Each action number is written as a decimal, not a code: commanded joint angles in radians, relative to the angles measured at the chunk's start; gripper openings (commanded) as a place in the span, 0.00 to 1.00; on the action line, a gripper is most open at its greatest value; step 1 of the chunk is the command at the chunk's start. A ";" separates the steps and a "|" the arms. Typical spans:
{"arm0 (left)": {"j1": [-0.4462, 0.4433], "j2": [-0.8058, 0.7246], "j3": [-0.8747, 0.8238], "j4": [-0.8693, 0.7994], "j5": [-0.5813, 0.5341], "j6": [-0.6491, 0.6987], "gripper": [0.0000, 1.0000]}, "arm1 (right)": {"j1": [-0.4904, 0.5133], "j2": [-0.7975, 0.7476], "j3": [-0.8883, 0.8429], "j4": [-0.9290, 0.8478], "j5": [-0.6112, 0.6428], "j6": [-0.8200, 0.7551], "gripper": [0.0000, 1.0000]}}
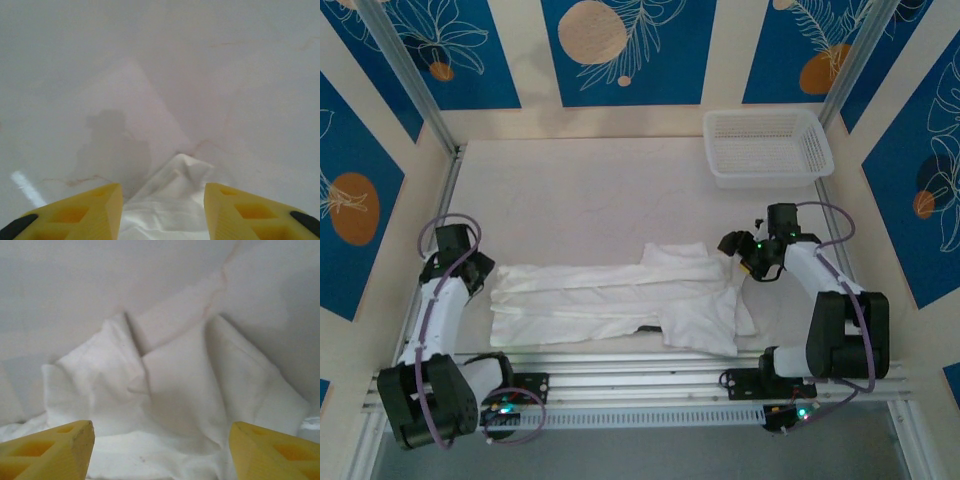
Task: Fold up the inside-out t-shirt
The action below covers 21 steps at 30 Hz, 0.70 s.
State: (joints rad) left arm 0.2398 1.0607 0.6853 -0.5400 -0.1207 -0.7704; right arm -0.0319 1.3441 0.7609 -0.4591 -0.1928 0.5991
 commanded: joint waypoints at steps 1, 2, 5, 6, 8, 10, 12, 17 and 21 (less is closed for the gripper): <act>-0.063 -0.007 0.041 0.047 0.139 0.088 0.46 | 0.031 -0.044 0.014 0.041 -0.046 -0.007 0.75; -0.112 -0.001 0.061 0.042 0.150 0.108 0.46 | 0.053 -0.037 0.031 0.047 -0.032 -0.020 0.77; -0.266 0.018 0.095 0.051 0.190 0.161 0.47 | 0.139 0.061 0.114 0.032 0.074 -0.090 0.78; -0.317 0.026 0.098 0.063 0.216 0.182 0.48 | 0.160 0.115 0.146 0.022 0.115 -0.113 0.78; -0.401 0.046 0.110 0.066 0.262 0.216 0.49 | 0.186 0.216 0.209 0.005 0.156 -0.139 0.78; -0.468 0.055 0.117 0.067 0.307 0.260 0.51 | 0.212 0.309 0.267 -0.011 0.175 -0.157 0.78; -0.517 0.045 0.109 0.065 0.309 0.280 0.55 | 0.245 0.395 0.330 -0.041 0.195 -0.172 0.78; -0.527 -0.005 0.095 0.036 0.260 0.290 0.62 | 0.304 0.505 0.412 -0.081 0.188 -0.165 0.55; -0.526 -0.001 0.109 0.014 0.220 0.293 0.63 | 0.312 0.467 0.426 -0.087 0.181 -0.157 0.15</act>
State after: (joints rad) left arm -0.2829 1.0664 0.7776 -0.4908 0.1364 -0.5091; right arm 0.2714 1.8488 1.1587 -0.5053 -0.0029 0.4484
